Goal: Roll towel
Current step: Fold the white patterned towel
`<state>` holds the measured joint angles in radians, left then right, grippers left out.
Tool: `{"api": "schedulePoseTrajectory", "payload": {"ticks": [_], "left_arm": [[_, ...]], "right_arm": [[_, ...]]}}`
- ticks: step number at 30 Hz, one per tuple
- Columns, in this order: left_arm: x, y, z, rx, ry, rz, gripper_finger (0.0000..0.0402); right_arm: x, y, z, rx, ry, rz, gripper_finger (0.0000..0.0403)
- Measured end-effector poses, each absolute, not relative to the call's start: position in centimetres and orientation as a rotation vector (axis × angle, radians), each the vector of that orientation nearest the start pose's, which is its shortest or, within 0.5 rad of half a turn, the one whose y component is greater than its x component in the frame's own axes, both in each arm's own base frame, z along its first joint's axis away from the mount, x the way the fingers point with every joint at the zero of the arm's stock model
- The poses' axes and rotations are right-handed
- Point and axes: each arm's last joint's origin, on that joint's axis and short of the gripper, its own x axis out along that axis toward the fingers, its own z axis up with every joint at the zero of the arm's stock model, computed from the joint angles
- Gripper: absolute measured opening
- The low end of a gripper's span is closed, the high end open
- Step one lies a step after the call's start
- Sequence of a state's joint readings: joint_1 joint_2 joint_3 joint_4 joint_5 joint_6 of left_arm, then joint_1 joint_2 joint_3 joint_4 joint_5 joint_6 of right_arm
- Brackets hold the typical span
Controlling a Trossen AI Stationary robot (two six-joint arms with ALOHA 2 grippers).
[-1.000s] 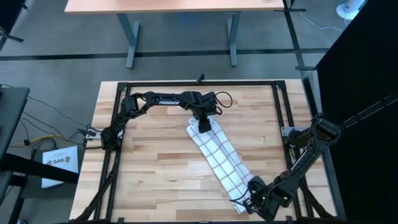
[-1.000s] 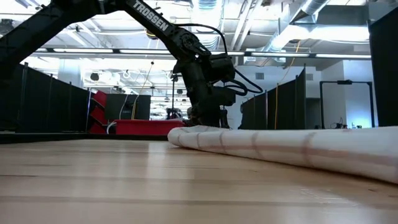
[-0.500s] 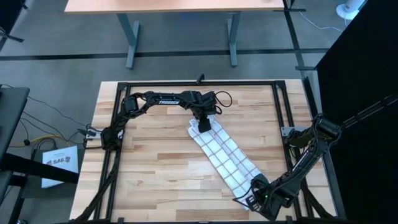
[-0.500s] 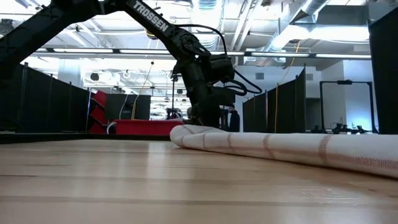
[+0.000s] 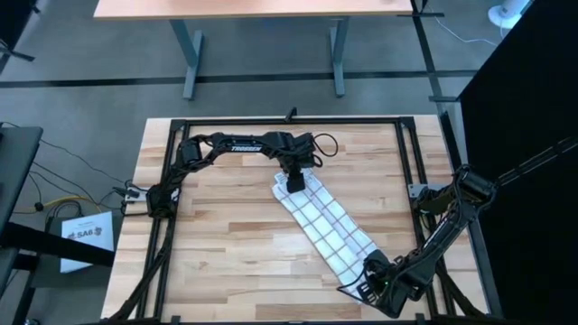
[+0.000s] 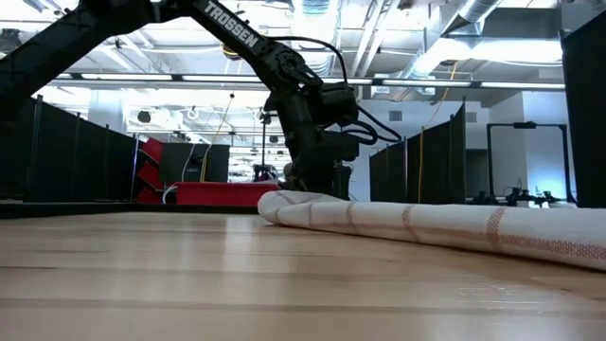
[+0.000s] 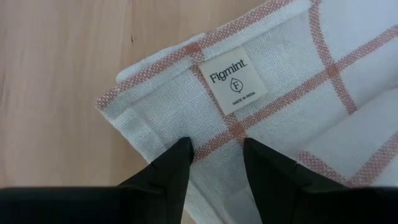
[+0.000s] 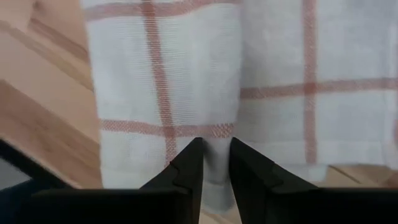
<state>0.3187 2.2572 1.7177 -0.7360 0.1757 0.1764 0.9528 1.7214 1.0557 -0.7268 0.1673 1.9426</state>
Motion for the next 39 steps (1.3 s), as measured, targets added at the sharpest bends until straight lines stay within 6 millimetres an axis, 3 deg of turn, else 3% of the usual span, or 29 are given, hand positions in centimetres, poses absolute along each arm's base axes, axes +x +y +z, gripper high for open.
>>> {"api": "schedulePoseTrajectory", "payload": {"ticks": [9, 17, 19, 23, 25, 29, 34, 39], "left_arm": [[43.6, 13.8, 17.3, -0.126, 1.335, -0.028, 0.0137], [43.0, 13.4, 20.4, -0.055, 1.446, -0.047, 0.0137], [43.1, 12.2, 21.9, -0.058, 1.455, -0.102, 0.0137], [43.4, 7.9, 24.7, 0.056, 1.407, -0.233, 0.0137], [43.7, 5.9, 24.4, 0.14, 1.408, -0.31, 0.0137], [45.1, 4.0, 19.9, 0.287, 1.437, -0.341, 0.0137], [45.2, 6.0, 15.8, 0.24, 1.529, -0.317, 0.0137], [44.7, 8.5, 15.0, 0.104, 1.548, -0.275, 0.0137]], "right_arm": [[17.6, 23.9, 16.5, 0.796, 1.257, -0.701, 0.0112], [16.9, 23.0, 16.5, 0.667, 1.274, -0.761, 0.0119], [17.1, 23.2, 16.9, 0.66, 1.207, -0.747, 0.0119], [17.6, 23.6, 17.4, 0.642, 1.104, -0.691, 0.0119], [18.0, 24.3, 17.5, 0.654, 1.059, -0.6, 0.0119], [18.0, 24.5, 16.5, 0.699, 1.046, -0.565, 0.0119], [17.3, 24.0, 15.2, 0.826, 1.066, -0.661, 0.0119], [17.0, 23.9, 14.1, 0.889, 1.139, -0.647, 0.0119]]}}
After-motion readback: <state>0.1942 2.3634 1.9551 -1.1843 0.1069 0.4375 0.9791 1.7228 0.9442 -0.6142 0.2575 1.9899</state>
